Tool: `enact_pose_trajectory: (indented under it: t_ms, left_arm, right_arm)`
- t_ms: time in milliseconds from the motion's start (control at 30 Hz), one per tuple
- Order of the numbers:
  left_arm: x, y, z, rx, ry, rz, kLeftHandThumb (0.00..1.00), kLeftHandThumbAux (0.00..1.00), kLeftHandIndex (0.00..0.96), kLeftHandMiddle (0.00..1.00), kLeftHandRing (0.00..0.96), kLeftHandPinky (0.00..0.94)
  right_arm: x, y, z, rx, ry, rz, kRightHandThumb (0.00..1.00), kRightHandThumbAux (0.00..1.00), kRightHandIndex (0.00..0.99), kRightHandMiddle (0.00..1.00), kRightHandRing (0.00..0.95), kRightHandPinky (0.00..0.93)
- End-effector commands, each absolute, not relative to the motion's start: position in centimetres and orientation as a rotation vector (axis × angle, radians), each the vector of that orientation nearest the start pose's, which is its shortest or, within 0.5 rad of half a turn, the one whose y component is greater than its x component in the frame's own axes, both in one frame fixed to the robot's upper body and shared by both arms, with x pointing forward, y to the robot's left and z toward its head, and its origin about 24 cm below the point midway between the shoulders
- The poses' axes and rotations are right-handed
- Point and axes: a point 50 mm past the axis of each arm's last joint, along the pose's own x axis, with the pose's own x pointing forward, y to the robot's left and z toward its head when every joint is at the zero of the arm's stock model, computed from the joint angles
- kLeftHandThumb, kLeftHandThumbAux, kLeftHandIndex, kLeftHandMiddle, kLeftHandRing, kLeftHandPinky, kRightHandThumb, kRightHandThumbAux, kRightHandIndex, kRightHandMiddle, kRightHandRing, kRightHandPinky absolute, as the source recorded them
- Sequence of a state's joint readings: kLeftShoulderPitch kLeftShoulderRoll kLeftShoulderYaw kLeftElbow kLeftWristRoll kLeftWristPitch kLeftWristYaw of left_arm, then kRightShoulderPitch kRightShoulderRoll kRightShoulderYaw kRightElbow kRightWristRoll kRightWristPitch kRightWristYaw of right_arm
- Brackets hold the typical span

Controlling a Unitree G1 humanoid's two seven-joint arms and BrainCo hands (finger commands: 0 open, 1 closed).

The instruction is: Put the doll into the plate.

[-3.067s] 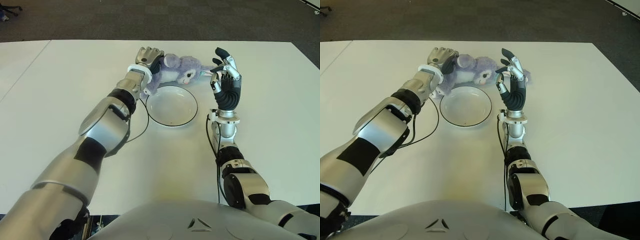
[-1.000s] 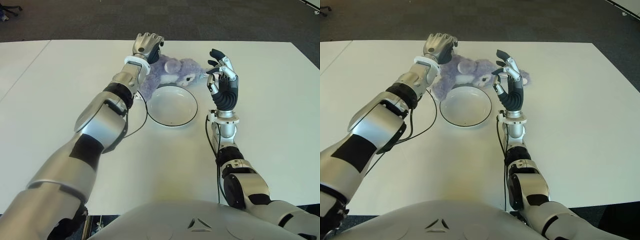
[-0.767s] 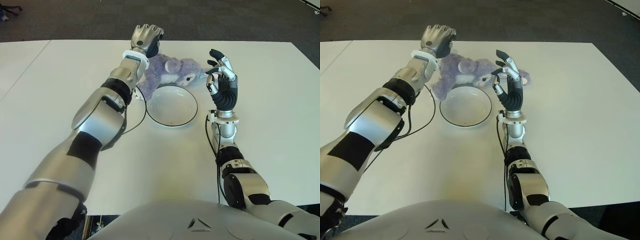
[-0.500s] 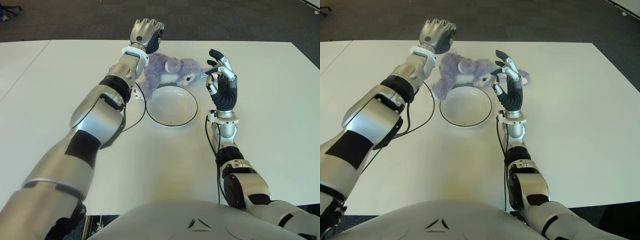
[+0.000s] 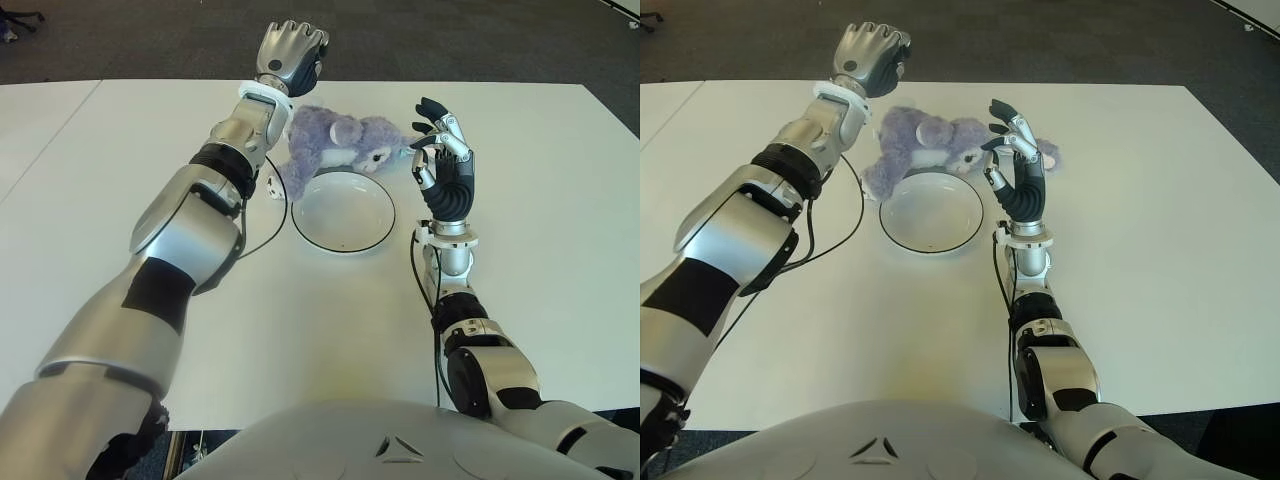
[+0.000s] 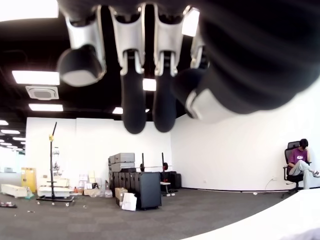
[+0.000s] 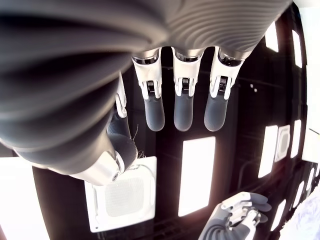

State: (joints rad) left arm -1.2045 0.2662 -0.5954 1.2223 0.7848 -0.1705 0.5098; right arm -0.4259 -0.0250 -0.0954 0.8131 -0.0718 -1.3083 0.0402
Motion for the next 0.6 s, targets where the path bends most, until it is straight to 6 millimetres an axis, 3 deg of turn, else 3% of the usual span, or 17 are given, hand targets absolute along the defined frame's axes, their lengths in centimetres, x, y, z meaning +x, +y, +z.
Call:
enact_pose_trajectory:
  t_ms: [33, 233, 400, 433, 467, 500, 533, 600]
  left_arm:
    - [41.1, 10.5, 21.1, 1.447, -0.771, 0.11, 0.726, 0.699, 0.442, 0.828, 0.831, 0.856]
    - [40.8, 10.6, 19.9, 1.44, -0.759, 0.078, 0.726, 0.698, 0.442, 0.825, 0.828, 0.848]
    - [40.9, 10.6, 18.3, 1.411, -0.671, -0.002, 0.716, 0.698, 0.436, 0.783, 0.786, 0.728]
    - [40.9, 10.4, 17.9, 1.4, -0.644, -0.035, 0.701, 0.699, 0.427, 0.719, 0.708, 0.64]
    - [40.9, 10.3, 17.6, 1.391, -0.626, -0.057, 0.687, 0.702, 0.415, 0.636, 0.65, 0.601]
    - [40.9, 10.2, 17.5, 1.386, -0.616, -0.071, 0.684, 0.703, 0.413, 0.622, 0.64, 0.594]
    - [40.9, 10.1, 17.3, 1.381, -0.611, -0.084, 0.452, 0.54, 0.256, 0.539, 0.589, 0.563]
    - [40.8, 9.9, 17.0, 1.384, -0.607, -0.109, 0.381, 0.506, 0.201, 0.512, 0.573, 0.553]
  right_arm:
    - [9.6, -12.6, -10.6, 0.045, 0.206, 0.061, 0.7, 0.72, 0.426, 0.164, 0.172, 0.262]
    - [9.7, -12.6, -10.5, 0.046, 0.204, 0.058, 0.701, 0.719, 0.426, 0.169, 0.147, 0.204]
    - [9.6, -12.6, -10.5, 0.046, 0.204, 0.057, 0.702, 0.719, 0.426, 0.173, 0.141, 0.206]
    - [9.6, -12.6, -10.5, 0.047, 0.203, 0.057, 0.702, 0.719, 0.426, 0.175, 0.14, 0.208]
    - [9.6, -12.6, -10.5, 0.047, 0.203, 0.057, 0.702, 0.719, 0.426, 0.175, 0.14, 0.211]
    - [9.5, -12.6, -10.5, 0.047, 0.203, 0.057, 0.702, 0.719, 0.426, 0.175, 0.14, 0.211]
    - [9.5, -12.6, -10.5, 0.048, 0.203, 0.057, 0.701, 0.719, 0.426, 0.174, 0.141, 0.214]
    - [9.5, -12.6, -10.5, 0.049, 0.202, 0.057, 0.701, 0.719, 0.426, 0.173, 0.14, 0.214]
